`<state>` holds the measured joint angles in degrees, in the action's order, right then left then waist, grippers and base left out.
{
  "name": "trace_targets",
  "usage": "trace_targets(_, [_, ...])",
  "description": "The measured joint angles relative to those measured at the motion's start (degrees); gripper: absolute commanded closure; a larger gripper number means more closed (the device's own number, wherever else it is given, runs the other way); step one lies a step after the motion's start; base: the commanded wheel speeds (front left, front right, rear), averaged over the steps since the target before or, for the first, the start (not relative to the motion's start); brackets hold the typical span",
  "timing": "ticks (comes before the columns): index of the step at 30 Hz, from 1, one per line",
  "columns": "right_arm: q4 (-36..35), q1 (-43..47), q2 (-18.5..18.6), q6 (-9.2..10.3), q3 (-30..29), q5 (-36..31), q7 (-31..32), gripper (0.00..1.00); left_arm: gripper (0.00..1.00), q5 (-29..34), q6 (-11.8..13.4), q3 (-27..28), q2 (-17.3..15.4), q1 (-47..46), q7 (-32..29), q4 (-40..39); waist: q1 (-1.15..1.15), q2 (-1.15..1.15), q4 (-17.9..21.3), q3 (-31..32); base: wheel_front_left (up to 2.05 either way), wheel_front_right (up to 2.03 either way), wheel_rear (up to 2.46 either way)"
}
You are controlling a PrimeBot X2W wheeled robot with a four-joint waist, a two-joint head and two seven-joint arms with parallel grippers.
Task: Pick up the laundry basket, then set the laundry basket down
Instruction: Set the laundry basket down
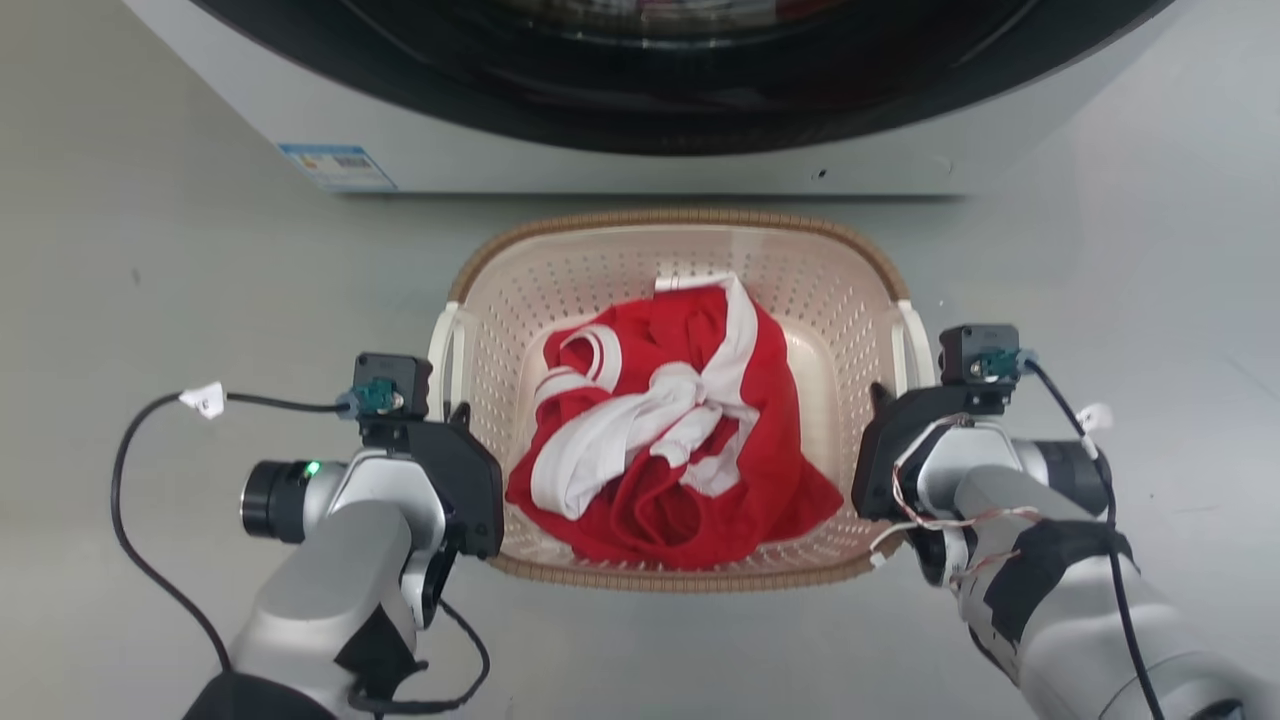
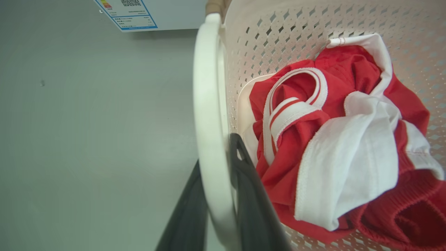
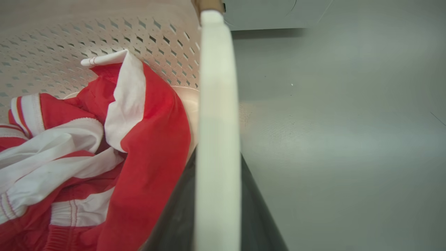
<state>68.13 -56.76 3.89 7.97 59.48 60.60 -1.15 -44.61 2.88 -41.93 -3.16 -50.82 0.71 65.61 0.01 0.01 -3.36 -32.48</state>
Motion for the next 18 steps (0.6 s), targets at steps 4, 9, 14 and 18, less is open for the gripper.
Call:
trace_targets(4, [0.5, -3.0, 0.1, -0.01, -0.1, -0.4, -0.6, 1.00, 1.00, 0.3, 0.1, 0.3, -0.1, -2.6, 0.5, -0.2, 0.00, 0.00, -0.4, -3.4, 0.00, 0.00, 0.00])
trace_targets(9, [0.7, -5.5, 0.3, -0.18, -0.2, -0.7, -1.2, 1.00, 1.00, 0.3, 0.2, 0.6, -0.2, -5.1, 1.0, -0.3, 0.00, 0.00, -0.7, -6.9, 0.00, 0.00, 0.00])
trace_targets(14, [1.1, -8.4, 0.7, -0.18, -0.2, -1.7, -2.0, 1.00, 1.00, 0.3, 0.2, 1.0, -0.2, -7.7, 1.4, -0.4, 0.00, 0.00, -1.2, -11.2, 0.00, 0.00, 0.00])
trace_targets(18, [1.4, -10.7, 0.9, -0.18, -0.2, -2.2, -2.5, 1.00, 1.00, 0.4, 0.2, 1.3, -0.2, -10.1, 2.0, -0.5, 0.00, 0.00, -1.5, -14.6, 0.00, 0.00, 0.00])
